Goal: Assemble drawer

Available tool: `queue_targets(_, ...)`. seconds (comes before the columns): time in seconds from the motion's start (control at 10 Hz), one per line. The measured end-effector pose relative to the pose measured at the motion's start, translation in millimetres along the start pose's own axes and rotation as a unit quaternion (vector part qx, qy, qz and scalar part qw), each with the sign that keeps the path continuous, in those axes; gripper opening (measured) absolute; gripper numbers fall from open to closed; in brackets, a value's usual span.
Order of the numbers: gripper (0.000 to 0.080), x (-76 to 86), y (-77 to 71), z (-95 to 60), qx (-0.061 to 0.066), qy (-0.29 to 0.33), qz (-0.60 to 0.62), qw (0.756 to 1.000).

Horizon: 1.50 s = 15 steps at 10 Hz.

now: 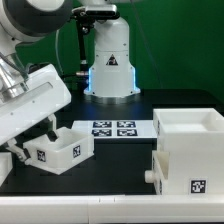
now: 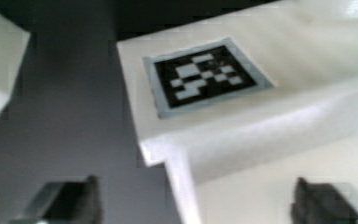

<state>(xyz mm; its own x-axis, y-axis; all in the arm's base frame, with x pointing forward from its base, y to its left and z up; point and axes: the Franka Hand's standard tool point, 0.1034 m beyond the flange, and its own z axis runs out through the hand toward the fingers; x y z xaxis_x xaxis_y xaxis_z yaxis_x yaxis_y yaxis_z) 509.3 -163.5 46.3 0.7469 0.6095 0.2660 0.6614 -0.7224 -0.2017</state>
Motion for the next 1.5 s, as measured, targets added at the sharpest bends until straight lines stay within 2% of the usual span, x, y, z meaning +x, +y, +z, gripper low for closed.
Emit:
queue_targets(0.2, 0.0638, 3.9, -11.0, -23.4, -0.049, -0.013, 0.016, 0.999)
queue_targets(0.3, 0.0647, 6.9, -20.2, -28.9, -0.074, -0.022, 0.027, 0.997)
queue_targets(0.4, 0.0647, 4.0, -32.8, -26.3, -0.093, -0.026, 0.028, 0.995)
queue_targets(0.5, 0.0649, -3.3, -48.5, -19.2, -0.106, -0.031, 0.021, 0.994)
queue_targets(0.6, 0.0649, -9.6, -55.1, -15.3, -0.106, -0.033, 0.021, 0.994)
queue_targets(0.9, 0.0649, -11.4, -52.2, -16.0, -0.108, -0.04, 0.006, 0.993)
queue_targets(1.0, 0.0649, -12.1, -52.9, -15.3, -0.116, -0.05, -0.054, 0.991)
queue_targets(1.2, 0.0649, 4.0, -58.7, -16.8, -0.108, -0.063, -0.12, 0.985)
queue_targets(1.3, 0.0649, 4.4, -65.0, -11.8, -0.101, -0.075, -0.15, 0.981)
queue_targets(1.5, 0.0649, 1.9, -62.9, -12.9, -0.102, -0.077, -0.141, 0.982)
